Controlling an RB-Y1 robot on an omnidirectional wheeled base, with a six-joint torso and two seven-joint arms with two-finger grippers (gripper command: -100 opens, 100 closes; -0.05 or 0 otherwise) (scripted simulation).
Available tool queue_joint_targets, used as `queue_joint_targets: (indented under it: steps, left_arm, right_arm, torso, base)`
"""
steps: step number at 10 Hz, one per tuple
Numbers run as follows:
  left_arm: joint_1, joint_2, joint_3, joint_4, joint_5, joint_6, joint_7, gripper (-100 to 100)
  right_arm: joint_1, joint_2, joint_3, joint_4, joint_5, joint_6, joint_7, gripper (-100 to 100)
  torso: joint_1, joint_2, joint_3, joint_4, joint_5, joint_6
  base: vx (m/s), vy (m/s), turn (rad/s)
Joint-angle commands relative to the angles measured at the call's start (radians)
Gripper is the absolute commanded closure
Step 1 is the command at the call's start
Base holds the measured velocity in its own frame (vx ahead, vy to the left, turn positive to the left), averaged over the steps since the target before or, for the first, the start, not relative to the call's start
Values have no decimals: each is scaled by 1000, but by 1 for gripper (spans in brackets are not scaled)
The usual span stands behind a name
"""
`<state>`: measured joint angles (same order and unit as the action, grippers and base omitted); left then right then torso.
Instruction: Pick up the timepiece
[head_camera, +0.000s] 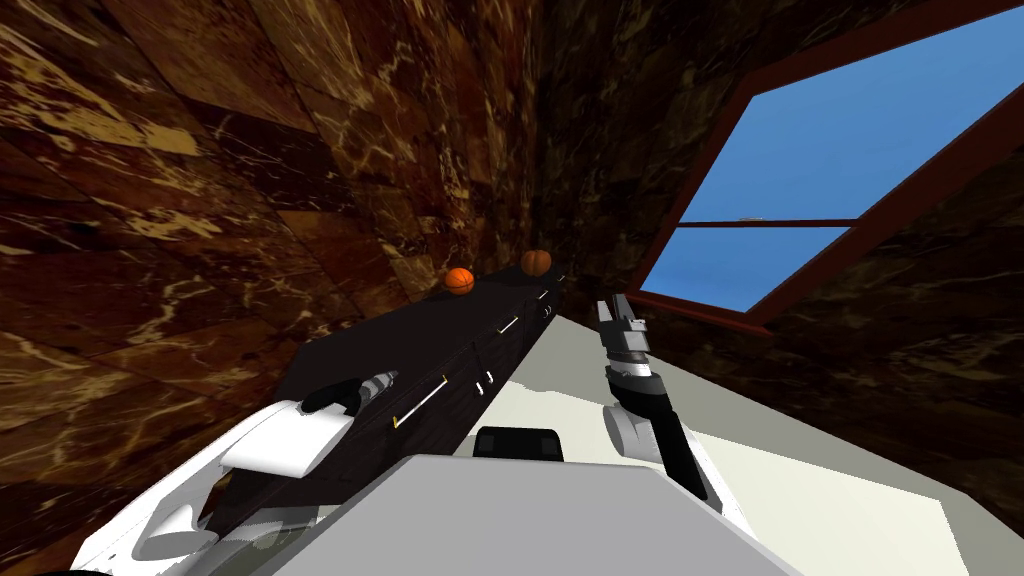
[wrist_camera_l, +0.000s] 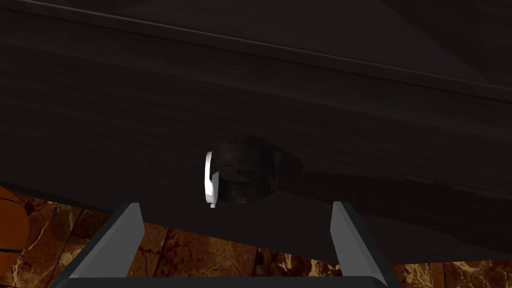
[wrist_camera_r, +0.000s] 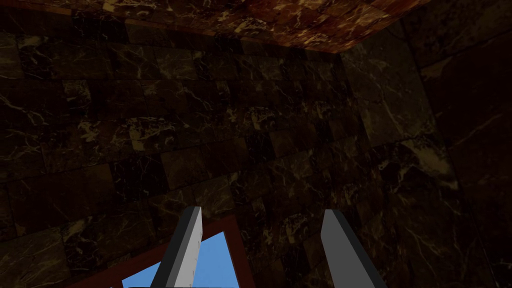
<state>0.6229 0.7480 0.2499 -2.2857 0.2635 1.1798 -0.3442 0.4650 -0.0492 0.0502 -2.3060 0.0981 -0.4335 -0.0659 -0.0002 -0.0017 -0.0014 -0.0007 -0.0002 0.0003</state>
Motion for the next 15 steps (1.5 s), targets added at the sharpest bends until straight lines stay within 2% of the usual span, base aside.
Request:
queue_joint_targets:
  steps: [1, 2, 5, 6, 7, 11, 12, 13, 15]
  left_arm:
    - [0, 0, 0, 0, 0, 0, 0, 0]
    - [-8, -8, -2, 37, 0, -30, -16, -100]
    - [-19, -20, -4, 92, 0, -74, -41, -100]
    - [-18, -18, -5, 79, -1, -62, -34, -100]
    - [-18, -18, -5, 81, -1, -65, -36, 100]
    - [-18, -19, -5, 81, -1, -64, -36, 100]
    - [-18, -18, -5, 80, -1, -64, -36, 0]
    - [-10, -10, -2, 46, 0, -37, -20, 100]
    - [-4, -4, -1, 18, 0, -15, -8, 100]
  right_arm:
    - [0, 0, 0, 0, 0, 0, 0, 0]
    - [0, 0, 0, 0, 0, 0, 0, 0]
    - [0, 0, 0, 0, 0, 0, 0, 0]
    - [0, 0, 0, 0, 0, 0, 0, 0]
    - [0, 0, 0, 0, 0, 0, 0, 0]
    - [0, 0, 0, 0, 0, 0, 0, 0]
    - [0, 0, 0, 0, 0, 0, 0, 0]
    - [0, 0, 0, 0, 0, 0, 0, 0]
    - [0, 0, 0, 0, 0, 0, 0, 0]
  torso:
    - [0, 0, 0, 0, 0, 0]
    - [1, 1, 1, 0, 0, 0]
    - [1, 0, 0, 0, 0, 0]
    - [1, 0, 0, 0, 0, 0]
    - [1, 1, 1, 0, 0, 0]
    - [2, 2, 1, 1, 1, 0]
    - [2, 2, 1, 1, 1, 0]
    - [2, 2, 1, 1, 1, 0]
    - [2, 4, 2, 1, 1, 0]
  base:
    - [0, 0, 0]
    - [19, 0, 4]
    - [29, -4, 3]
    - [13, -2, 1]
    - [0, 0, 0]
    - [0, 0, 0]
    - [0, 0, 0]
    - [-24, 5, -4]
    - [-29, 5, -4]
